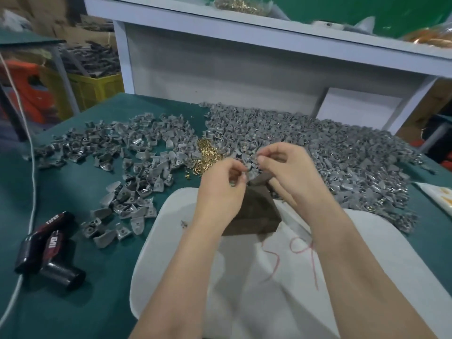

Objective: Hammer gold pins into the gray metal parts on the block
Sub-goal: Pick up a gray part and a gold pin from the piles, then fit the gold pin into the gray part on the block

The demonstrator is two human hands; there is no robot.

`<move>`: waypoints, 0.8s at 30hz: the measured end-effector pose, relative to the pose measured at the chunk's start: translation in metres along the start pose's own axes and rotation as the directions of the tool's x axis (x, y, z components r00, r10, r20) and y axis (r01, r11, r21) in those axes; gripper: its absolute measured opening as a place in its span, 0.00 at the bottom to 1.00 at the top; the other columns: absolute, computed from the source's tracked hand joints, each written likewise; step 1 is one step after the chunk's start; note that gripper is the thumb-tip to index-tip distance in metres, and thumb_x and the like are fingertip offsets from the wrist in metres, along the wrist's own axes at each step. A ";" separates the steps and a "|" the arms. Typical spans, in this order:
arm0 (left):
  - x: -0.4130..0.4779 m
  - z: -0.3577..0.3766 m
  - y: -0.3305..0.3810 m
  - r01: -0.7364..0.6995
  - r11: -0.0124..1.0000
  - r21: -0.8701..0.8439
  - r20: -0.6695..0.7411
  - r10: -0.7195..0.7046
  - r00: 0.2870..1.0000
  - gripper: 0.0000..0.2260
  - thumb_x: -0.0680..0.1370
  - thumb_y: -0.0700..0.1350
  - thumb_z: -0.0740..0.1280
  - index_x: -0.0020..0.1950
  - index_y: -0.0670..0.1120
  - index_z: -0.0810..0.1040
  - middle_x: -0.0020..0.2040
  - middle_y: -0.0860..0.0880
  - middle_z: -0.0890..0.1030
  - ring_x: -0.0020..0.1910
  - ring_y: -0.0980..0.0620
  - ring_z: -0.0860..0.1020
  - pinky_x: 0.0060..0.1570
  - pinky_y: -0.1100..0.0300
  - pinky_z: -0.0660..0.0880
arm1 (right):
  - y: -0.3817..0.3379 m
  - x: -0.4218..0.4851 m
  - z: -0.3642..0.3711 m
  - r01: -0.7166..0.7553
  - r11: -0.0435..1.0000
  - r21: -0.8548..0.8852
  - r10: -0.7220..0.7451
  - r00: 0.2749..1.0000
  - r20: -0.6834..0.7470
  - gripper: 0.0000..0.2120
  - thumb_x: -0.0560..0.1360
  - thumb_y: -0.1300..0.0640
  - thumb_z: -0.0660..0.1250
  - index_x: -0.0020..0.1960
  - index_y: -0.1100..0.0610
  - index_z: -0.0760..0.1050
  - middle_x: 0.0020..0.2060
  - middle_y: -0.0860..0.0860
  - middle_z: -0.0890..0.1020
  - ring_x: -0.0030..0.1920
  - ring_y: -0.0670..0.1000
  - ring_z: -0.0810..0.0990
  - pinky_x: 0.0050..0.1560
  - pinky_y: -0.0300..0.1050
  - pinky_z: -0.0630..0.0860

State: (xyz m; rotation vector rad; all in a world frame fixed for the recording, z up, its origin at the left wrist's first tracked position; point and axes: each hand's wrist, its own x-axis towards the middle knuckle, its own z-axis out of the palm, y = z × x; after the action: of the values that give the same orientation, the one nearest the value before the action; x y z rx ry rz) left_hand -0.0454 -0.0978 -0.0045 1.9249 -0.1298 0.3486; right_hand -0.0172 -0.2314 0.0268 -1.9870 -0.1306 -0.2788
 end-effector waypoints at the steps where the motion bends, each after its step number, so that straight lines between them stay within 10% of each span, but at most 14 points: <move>1: -0.002 0.003 0.001 -0.009 0.992 0.129 0.045 0.003 0.999 0.10 0.76 0.40 0.67 0.41 0.55 0.74 0.41 0.58 0.78 0.48 0.53 0.78 0.55 0.56 0.72 | 0.005 -0.010 -0.007 -0.007 1.000 -0.006 0.007 1.000 0.013 0.10 0.72 0.66 0.69 0.39 0.52 0.78 0.34 0.47 0.81 0.37 0.45 0.80 0.42 0.36 0.77; 5: -0.006 0.006 0.001 -0.037 0.895 0.444 0.109 -0.013 0.994 0.05 0.76 0.46 0.66 0.46 0.57 0.77 0.44 0.58 0.78 0.55 0.52 0.74 0.52 0.56 0.58 | 0.018 -0.032 -0.012 0.026 0.997 -0.075 -0.026 1.000 0.004 0.13 0.72 0.70 0.67 0.39 0.51 0.77 0.36 0.47 0.81 0.39 0.45 0.79 0.45 0.35 0.76; 24: -0.003 0.000 0.005 -0.175 0.951 0.255 0.116 0.150 0.982 0.03 0.76 0.45 0.68 0.46 0.53 0.80 0.47 0.54 0.77 0.53 0.49 0.75 0.60 0.46 0.69 | 0.024 -0.035 0.004 0.025 0.998 0.065 -0.021 0.998 -0.064 0.11 0.74 0.65 0.67 0.39 0.49 0.77 0.36 0.49 0.82 0.40 0.51 0.80 0.51 0.52 0.78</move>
State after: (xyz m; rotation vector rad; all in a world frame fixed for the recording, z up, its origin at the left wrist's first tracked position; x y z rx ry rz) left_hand -0.0502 -0.0997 -0.0006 2.2026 -0.3209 0.4000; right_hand -0.0452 -0.2366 -0.0052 -1.9105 -0.1206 -0.3481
